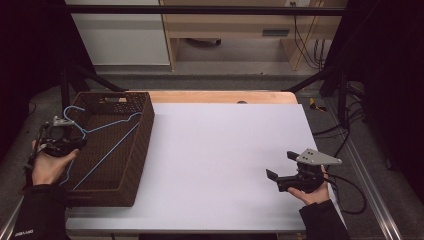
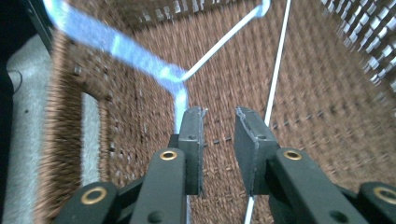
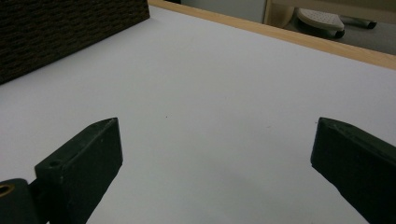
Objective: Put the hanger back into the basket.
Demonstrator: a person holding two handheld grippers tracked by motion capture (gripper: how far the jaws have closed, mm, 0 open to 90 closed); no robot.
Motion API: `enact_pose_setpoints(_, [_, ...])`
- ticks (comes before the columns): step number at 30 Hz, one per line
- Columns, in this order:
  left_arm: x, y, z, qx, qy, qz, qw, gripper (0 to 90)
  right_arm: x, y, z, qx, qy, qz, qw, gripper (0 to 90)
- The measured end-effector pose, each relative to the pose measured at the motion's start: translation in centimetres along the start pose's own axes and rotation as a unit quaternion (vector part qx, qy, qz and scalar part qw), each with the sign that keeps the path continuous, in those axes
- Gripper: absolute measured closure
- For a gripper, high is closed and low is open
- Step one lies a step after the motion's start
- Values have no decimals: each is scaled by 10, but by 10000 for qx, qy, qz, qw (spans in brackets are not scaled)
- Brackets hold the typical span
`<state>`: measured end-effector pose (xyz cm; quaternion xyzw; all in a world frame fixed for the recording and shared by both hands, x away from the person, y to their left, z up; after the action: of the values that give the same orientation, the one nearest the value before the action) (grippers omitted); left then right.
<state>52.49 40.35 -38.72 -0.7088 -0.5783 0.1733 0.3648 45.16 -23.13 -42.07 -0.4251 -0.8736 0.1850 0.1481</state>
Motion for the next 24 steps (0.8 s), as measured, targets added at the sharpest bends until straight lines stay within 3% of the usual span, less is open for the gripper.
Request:
enact_pose_setpoints(5, [-13,-24,-7,-672,-70,211,9975,589,0,0,-1,-41,-6,-7,10000,25])
enact_pose_setpoints(9, [-32,-39,-13,-1183,-118,505,9916,480,0,-1,-1,-71,33,-16,10000,24])
enact_pose_setpoints(12, [-47,-45,-16,-1400,-58,647,9880,427,0,-1,-1,-98,24,-29,9999,24])
enact_pose_setpoints(19, [-88,-54,-19,-1850,114,1210,9752,305,-1,-3,-2,-160,38,-37,9999,21])
enact_pose_setpoints(24, [-113,-61,-20,-2156,238,1546,9639,245,-2,-4,-2,-168,35,-17,9999,21])
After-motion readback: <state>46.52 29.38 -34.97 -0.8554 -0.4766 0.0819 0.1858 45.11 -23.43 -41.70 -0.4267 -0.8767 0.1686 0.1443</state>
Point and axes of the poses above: each handheld gripper's, and its own axes: y roughly forward along the jaws, z roughly out of its underside, x roughly to its left, the point moved 4 cm from there along y, roughly forward along the jaws, and after that the axes turned 3 degrees about y, right-handed, at the moved point
